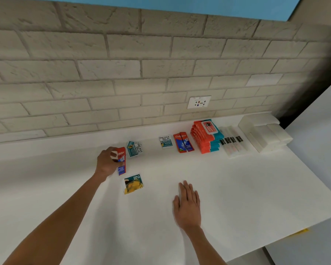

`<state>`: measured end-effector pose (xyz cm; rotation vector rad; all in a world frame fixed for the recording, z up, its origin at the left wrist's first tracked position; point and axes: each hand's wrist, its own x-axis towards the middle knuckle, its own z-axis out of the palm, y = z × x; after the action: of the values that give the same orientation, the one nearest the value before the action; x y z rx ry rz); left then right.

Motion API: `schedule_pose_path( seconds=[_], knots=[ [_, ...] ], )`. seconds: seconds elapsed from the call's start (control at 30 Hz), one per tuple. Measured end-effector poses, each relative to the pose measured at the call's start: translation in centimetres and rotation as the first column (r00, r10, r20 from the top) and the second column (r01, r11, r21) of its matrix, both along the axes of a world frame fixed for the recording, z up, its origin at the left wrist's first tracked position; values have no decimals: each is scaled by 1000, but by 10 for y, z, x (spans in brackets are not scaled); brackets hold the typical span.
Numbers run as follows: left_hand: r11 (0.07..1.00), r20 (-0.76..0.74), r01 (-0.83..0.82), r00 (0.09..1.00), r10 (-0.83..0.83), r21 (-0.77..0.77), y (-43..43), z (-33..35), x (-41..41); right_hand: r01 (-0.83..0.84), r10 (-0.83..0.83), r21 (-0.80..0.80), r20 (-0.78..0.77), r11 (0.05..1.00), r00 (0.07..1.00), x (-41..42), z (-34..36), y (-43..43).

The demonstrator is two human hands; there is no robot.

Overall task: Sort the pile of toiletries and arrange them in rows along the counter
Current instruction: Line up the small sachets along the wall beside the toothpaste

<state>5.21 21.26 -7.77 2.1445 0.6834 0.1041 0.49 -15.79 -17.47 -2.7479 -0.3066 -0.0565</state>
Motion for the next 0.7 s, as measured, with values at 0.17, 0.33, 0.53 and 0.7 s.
schedule_pose_path(
  seconds=[0.17,0.33,0.53,0.7],
  knots=[
    [965,83,26,997,-5,-262,-23,23,-13,79,-50,248,-124,966,991,14,20,9],
    [883,151,71,988,0,-465,-61,42,-18,119,26,603,-225,789,974,18,60,31],
    [801,203,121,979,0,-586,-130,65,-11,152,144,772,-301,617,943,27,102,42],
    [770,221,134,975,9,-624,-182,70,6,199,134,805,-325,559,936,48,116,17]
  ],
)
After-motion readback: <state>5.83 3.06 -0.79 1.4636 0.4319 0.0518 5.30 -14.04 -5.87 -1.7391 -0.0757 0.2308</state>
